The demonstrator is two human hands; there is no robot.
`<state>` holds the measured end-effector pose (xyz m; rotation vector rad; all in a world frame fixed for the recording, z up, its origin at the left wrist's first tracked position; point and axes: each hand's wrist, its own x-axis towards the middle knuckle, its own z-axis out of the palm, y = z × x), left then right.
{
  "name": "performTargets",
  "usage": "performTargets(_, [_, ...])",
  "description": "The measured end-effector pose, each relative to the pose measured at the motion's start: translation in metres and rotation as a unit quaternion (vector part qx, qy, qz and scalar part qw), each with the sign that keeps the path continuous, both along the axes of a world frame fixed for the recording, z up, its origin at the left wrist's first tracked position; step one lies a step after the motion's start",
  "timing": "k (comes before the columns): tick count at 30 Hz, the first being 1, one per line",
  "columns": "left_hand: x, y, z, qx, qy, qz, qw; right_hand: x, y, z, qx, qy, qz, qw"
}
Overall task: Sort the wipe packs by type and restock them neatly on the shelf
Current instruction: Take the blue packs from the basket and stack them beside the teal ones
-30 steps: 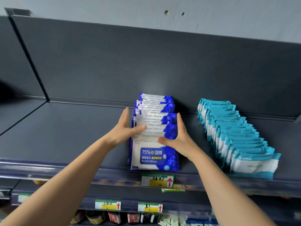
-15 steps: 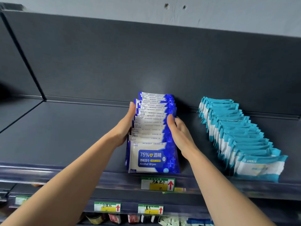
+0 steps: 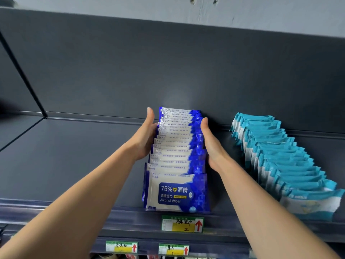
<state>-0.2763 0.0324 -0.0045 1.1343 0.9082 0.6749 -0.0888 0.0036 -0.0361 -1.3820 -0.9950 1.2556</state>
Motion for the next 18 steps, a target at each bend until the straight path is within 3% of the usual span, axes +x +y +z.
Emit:
performTargets(7, [0.007, -0.003, -0.002, 0.01, -0.017, -0.007, 1.0, -0.005, 0.0, 0.001, -0.024, -0.035, 0.012, 0.999])
performTargets(13, [-0.028, -0.021, -0.02, 0.151, 0.029, -0.08, 0.985, -0.003, -0.047, 0.011, 0.065, -0.203, 0.009, 0.977])
performTargets(16, [-0.05, -0.053, -0.026, 0.204, 0.047, -0.175, 0.962, 0.0, -0.079, 0.015, 0.108, -0.368, 0.124, 0.915])
performTargets(18, [-0.057, -0.069, -0.032, 0.223, 0.085, -0.204, 0.949, 0.003, -0.092, 0.014, 0.081, -0.464, 0.198, 0.86])
